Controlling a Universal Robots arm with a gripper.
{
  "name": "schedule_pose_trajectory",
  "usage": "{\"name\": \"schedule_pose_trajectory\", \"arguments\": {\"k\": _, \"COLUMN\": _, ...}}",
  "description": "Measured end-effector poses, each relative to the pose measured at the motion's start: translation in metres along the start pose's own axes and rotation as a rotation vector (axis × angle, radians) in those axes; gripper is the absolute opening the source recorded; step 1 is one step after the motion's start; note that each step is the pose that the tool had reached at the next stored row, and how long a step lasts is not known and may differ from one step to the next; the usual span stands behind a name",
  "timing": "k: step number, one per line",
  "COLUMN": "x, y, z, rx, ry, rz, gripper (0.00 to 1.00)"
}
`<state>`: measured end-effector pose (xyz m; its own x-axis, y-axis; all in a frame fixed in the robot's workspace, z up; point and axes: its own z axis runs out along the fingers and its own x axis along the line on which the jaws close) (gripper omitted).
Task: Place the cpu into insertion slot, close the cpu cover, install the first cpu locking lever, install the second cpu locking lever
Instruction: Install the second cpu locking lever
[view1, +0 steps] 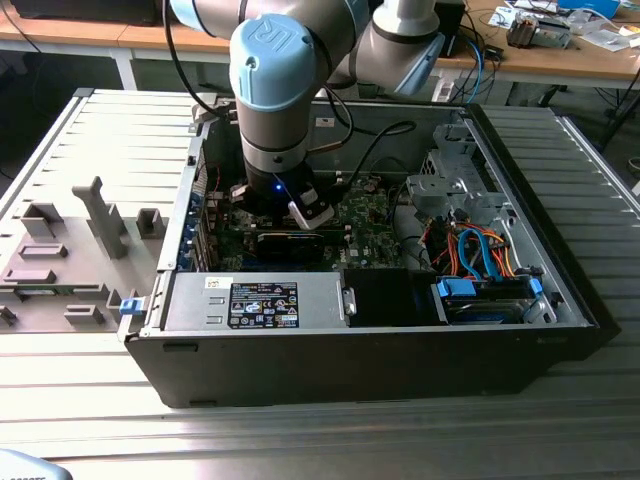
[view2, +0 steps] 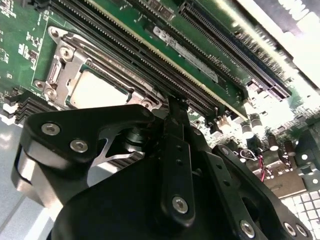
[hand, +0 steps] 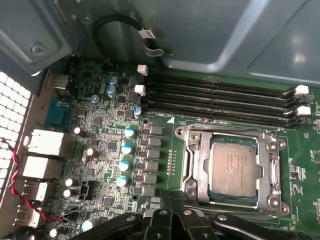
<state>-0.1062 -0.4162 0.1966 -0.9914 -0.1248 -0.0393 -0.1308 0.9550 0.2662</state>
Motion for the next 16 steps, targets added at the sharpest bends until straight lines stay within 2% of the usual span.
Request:
{"name": "schedule_pose_trajectory", "arguments": {"k": 10, "x": -0.0001, "y": 0.0014, "z": 0.0008, "rx": 0.0013, "ry": 0.0038, "rz": -0.013, "gripper": 0.11}}
{"name": "schedule_pose_trajectory", "arguments": {"k": 16, "x": 0.0, "y": -0.0001, "z": -0.0008, "rx": 0.002, "ry": 0.0056, "rz": -0.019, "gripper": 0.11}}
